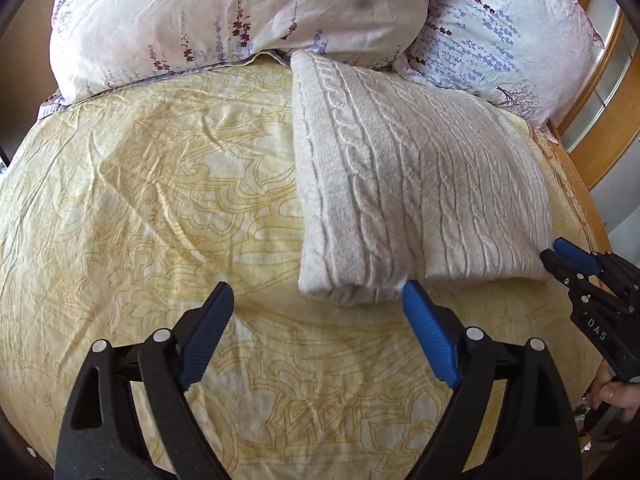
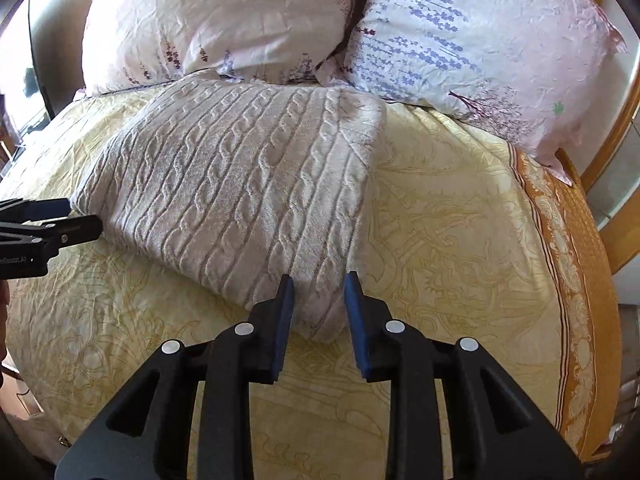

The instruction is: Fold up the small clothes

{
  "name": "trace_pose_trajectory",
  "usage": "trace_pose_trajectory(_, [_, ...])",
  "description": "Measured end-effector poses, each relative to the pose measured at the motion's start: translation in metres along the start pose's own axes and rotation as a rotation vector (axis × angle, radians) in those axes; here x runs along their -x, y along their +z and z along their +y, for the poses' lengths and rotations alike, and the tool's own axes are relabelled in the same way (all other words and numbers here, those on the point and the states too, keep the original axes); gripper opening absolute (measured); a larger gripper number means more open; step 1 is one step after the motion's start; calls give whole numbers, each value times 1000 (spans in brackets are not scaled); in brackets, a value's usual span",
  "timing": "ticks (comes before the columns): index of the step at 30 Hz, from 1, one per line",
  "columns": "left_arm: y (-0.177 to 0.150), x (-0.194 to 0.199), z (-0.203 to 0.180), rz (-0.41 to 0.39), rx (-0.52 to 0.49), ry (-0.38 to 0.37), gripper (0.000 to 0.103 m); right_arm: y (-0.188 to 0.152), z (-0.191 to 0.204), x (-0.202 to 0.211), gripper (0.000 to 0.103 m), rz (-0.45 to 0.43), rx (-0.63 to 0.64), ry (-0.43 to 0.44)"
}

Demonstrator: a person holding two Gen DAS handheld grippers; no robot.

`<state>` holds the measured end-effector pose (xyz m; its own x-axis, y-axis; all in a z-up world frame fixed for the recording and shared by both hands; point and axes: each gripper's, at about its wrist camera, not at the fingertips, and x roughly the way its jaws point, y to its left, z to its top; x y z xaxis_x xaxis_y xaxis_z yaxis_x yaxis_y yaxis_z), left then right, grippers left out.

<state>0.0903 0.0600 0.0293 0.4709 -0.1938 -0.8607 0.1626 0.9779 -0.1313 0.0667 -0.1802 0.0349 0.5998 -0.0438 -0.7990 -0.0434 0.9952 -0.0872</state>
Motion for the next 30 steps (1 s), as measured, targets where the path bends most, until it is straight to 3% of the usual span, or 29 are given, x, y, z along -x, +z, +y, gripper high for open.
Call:
trace_pose_trajectory(4, [-8, 8, 0, 3, 27, 29, 95, -4, -7, 14, 37, -29, -71, -54])
trace_pose_trajectory(12, [-16, 13, -14, 16, -7, 71, 96, -14, -9, 17, 40, -2, -131, -43])
trace_pose_trajectory(15, [-17, 15, -17, 8, -22, 80, 96, -14, -10, 19, 47, -7, -136, -38])
trace_pose_trajectory(21, [-15, 14, -23, 2, -44, 84, 96, -13, -10, 21, 48, -23, -139, -29])
trace_pose_trajectory(28, [14, 20, -34, -78, -97, 96, 96, 7, -7, 28, 48, -124, -108, 26])
trace_pose_trajectory(30, [24, 12, -39, -69, -117, 93, 96, 11, -2, 22, 48, -104, -61, 22])
